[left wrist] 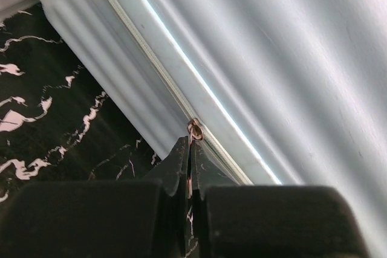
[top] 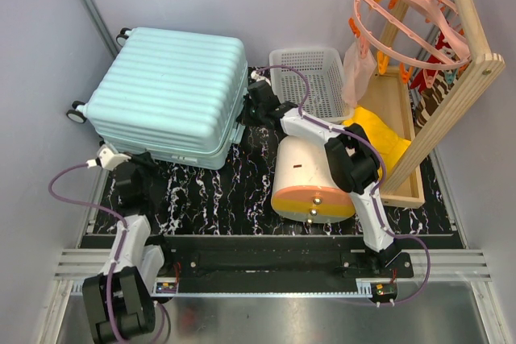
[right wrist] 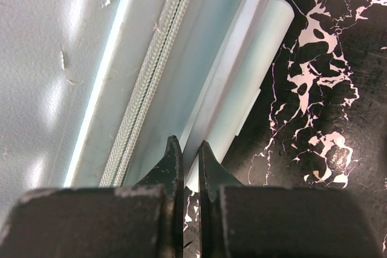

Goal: Open, take out, and arrange the luggage
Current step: Unzip the luggage at the center of the board.

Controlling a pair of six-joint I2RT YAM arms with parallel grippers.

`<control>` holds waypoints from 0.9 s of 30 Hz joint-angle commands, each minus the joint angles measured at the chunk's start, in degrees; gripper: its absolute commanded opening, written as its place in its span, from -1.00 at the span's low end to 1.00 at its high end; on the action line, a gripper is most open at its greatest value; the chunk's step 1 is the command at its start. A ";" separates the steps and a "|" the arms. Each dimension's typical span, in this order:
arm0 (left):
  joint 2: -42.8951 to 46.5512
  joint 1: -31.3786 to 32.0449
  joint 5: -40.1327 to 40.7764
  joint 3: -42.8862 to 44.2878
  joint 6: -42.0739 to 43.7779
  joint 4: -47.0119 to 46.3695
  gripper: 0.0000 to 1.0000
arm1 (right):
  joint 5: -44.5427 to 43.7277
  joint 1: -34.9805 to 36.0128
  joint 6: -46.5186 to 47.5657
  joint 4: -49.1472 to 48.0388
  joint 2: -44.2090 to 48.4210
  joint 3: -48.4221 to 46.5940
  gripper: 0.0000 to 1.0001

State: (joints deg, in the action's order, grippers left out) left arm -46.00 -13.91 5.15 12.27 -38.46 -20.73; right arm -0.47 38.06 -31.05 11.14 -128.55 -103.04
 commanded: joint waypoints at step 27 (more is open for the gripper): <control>5.83 -1.29 -0.50 -3.31 -1.88 -3.53 -1.00 | -10.09 -14.16 13.12 6.18 -0.48 -4.54 -1.00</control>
State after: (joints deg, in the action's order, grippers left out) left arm -41.65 -14.31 -0.14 9.34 -41.67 -23.44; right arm 2.44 31.62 -26.09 13.13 -129.97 -106.69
